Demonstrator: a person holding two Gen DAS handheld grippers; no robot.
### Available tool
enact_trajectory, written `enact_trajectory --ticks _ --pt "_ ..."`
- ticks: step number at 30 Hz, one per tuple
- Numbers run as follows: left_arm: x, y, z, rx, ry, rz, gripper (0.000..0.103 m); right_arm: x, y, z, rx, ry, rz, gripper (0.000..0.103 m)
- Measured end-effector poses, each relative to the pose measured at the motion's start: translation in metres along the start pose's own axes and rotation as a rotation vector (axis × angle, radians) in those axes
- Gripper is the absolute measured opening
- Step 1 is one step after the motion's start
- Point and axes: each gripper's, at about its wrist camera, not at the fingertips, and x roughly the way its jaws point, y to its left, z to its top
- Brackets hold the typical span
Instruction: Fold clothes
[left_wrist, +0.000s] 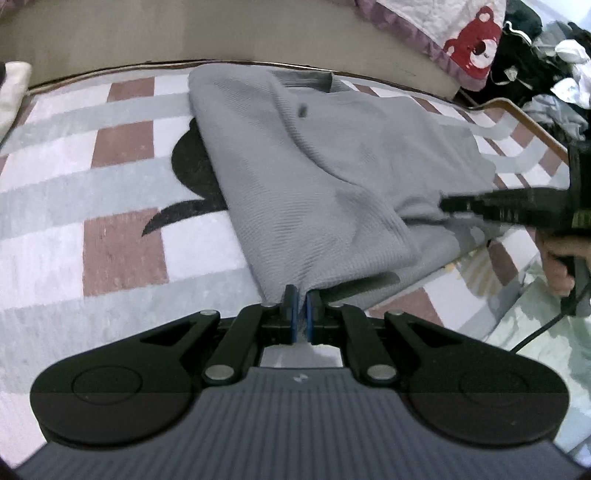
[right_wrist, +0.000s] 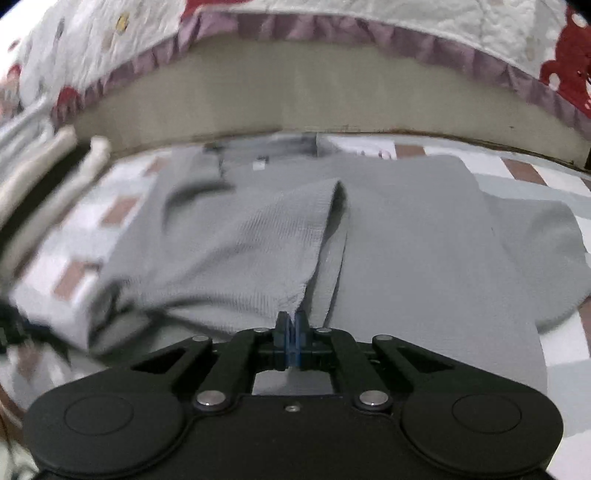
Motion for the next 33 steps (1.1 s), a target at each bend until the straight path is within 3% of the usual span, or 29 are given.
enact_trajectory --ticks 2,6,8,10,12,13,14,17,19,21,22,24,25,28,30,33 --pt "0.003 -0.004 -0.002 0.02 0.005 0.012 0.004 -0.004 -0.006 -0.004 0.018 0.01 0.015 0.002" --pt "0.008 -0.011 -0.005 0.057 0.014 0.032 0.004 -0.007 -0.013 -0.003 0.049 0.025 -0.093 0.005" --pt "0.007 -0.01 -0.004 0.055 0.013 0.027 0.004 -0.007 -0.016 0.0 0.039 0.018 -0.136 0.012" --pt "0.008 -0.008 -0.004 0.043 0.014 0.02 0.004 -0.011 -0.025 0.005 0.124 -0.021 -0.06 0.013" --pt "0.008 -0.007 -0.004 0.032 0.014 0.012 0.004 -0.01 -0.034 0.012 0.221 -0.055 0.028 0.036" --pt "0.008 -0.006 -0.004 0.028 0.014 0.01 0.004 -0.007 -0.038 0.017 0.263 -0.075 0.063 0.056" --pt "0.008 -0.006 -0.004 0.022 0.014 0.008 0.004 -0.001 -0.042 0.023 0.293 -0.086 0.086 0.065" --pt "0.009 -0.003 -0.004 -0.002 0.008 0.004 0.004 0.028 -0.052 0.042 0.351 -0.062 0.116 0.067" --pt "0.009 -0.002 -0.004 -0.015 0.002 0.001 0.004 0.05 -0.057 0.054 0.369 -0.044 0.058 0.067" --pt "0.008 -0.002 -0.005 -0.018 -0.009 0.002 0.005 0.064 -0.055 0.063 0.316 -0.066 0.057 0.069" --pt "0.006 -0.005 -0.005 -0.005 -0.019 0.007 0.005 0.07 -0.053 0.066 0.286 -0.079 0.06 0.064" --pt "0.001 -0.009 -0.005 0.019 -0.04 0.018 0.004 0.079 -0.045 0.075 0.178 -0.068 0.092 0.006" --pt "-0.001 -0.012 -0.005 0.032 -0.051 0.023 0.004 0.075 -0.042 0.079 0.135 -0.089 0.081 0.002" --pt "-0.009 -0.018 -0.003 0.057 -0.084 0.018 0.004 0.048 -0.038 0.092 0.069 -0.211 0.023 0.002" --pt "-0.008 -0.023 -0.001 0.079 -0.073 -0.001 0.004 0.035 -0.04 0.098 0.043 -0.246 -0.041 0.002" --pt "0.001 -0.027 -0.005 0.111 -0.027 0.009 0.003 0.044 -0.042 0.104 -0.046 -0.169 -0.122 0.002"
